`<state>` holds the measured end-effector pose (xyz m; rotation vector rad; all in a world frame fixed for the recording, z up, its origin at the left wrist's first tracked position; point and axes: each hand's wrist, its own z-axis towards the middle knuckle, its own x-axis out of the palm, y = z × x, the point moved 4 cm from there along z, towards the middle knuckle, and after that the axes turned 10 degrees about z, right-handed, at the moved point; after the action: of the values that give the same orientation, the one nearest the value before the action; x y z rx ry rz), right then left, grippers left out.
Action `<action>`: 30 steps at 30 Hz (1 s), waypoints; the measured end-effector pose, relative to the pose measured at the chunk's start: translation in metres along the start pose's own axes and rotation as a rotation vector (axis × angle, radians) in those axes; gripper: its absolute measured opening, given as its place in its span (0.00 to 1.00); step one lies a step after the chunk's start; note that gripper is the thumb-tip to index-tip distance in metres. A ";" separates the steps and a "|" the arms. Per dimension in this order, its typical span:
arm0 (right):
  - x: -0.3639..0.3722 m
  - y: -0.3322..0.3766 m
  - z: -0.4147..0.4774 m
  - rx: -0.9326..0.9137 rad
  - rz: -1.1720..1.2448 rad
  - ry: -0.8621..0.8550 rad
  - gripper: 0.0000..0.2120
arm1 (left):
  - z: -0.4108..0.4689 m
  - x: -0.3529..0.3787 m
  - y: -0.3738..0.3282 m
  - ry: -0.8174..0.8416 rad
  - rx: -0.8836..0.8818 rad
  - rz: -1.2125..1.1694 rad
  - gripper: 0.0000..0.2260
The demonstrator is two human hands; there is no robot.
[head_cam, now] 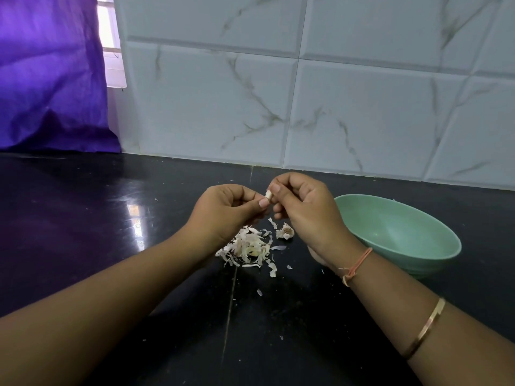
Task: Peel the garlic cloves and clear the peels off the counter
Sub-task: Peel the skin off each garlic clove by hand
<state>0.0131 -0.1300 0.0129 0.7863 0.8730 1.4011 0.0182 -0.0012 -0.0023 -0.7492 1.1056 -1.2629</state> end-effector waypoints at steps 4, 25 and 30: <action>0.001 -0.003 0.000 0.125 0.232 0.024 0.12 | -0.001 0.000 -0.003 0.043 0.042 -0.020 0.03; 0.010 -0.008 -0.008 0.657 0.689 0.043 0.09 | -0.001 -0.003 -0.017 0.055 0.407 0.328 0.04; 0.011 -0.007 -0.007 0.372 0.491 -0.023 0.09 | 0.000 -0.002 -0.008 0.084 0.089 -0.041 0.10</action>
<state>0.0098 -0.1193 0.0029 1.3666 0.9776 1.6695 0.0155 -0.0010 0.0053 -0.6597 1.0991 -1.3795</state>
